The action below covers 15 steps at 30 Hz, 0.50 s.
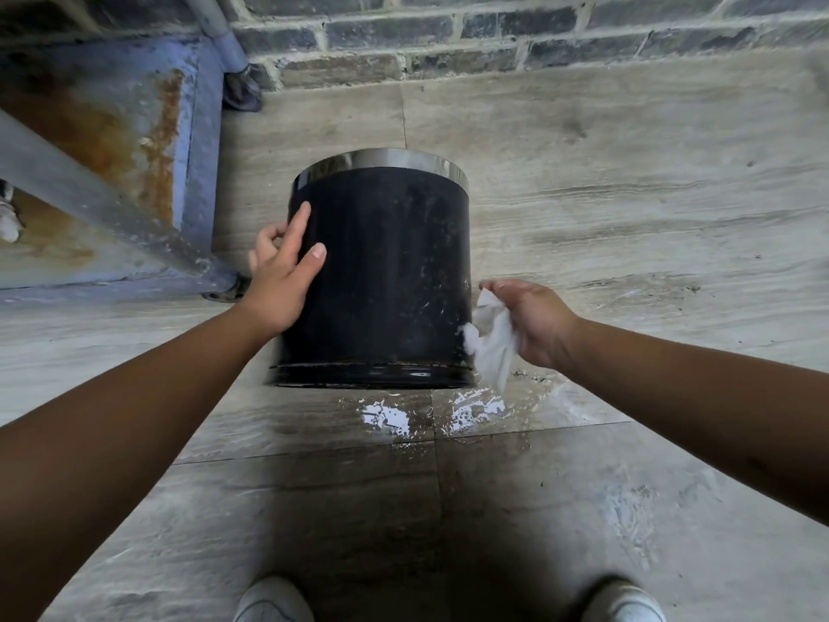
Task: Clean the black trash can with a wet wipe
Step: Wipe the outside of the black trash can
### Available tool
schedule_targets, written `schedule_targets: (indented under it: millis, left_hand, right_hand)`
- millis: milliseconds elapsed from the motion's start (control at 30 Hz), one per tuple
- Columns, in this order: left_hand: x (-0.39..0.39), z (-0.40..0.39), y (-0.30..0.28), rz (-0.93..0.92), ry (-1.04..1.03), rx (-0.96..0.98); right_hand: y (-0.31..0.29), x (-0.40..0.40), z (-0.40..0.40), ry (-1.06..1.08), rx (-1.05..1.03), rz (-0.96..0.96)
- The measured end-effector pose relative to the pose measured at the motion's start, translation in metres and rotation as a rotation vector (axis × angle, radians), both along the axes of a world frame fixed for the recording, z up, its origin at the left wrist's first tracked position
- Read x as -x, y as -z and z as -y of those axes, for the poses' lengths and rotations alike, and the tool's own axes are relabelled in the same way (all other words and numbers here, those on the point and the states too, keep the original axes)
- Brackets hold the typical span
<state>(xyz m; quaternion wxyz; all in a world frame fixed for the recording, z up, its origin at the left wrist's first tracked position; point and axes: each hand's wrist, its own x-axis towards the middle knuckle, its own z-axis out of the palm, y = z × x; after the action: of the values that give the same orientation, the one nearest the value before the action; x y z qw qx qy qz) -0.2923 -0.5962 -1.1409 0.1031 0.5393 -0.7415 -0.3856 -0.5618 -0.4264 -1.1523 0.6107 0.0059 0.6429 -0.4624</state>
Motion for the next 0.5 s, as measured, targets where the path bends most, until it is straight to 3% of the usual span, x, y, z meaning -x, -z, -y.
schedule_targets:
  millis: [133,233,333,500]
  left_hand:
    - [0.009,-0.006,-0.006,0.113,0.008,0.044]
    - [0.019,-0.010,-0.013,0.104,-0.022,-0.057]
    - [0.017,-0.010,-0.015,-0.005,-0.050,-0.101]
    - [0.009,-0.017,-0.012,-0.365,-0.183,-0.337]
  right_hand:
    - [0.003,-0.005,0.018,-0.109,-0.099,-0.073]
    - [0.000,-0.006,0.018,-0.133,-0.101,-0.056]
    - [-0.013,-0.006,0.018,-0.177,-0.019,-0.052]
    - [-0.051,-0.002,0.025,-0.236,0.196,-0.217]
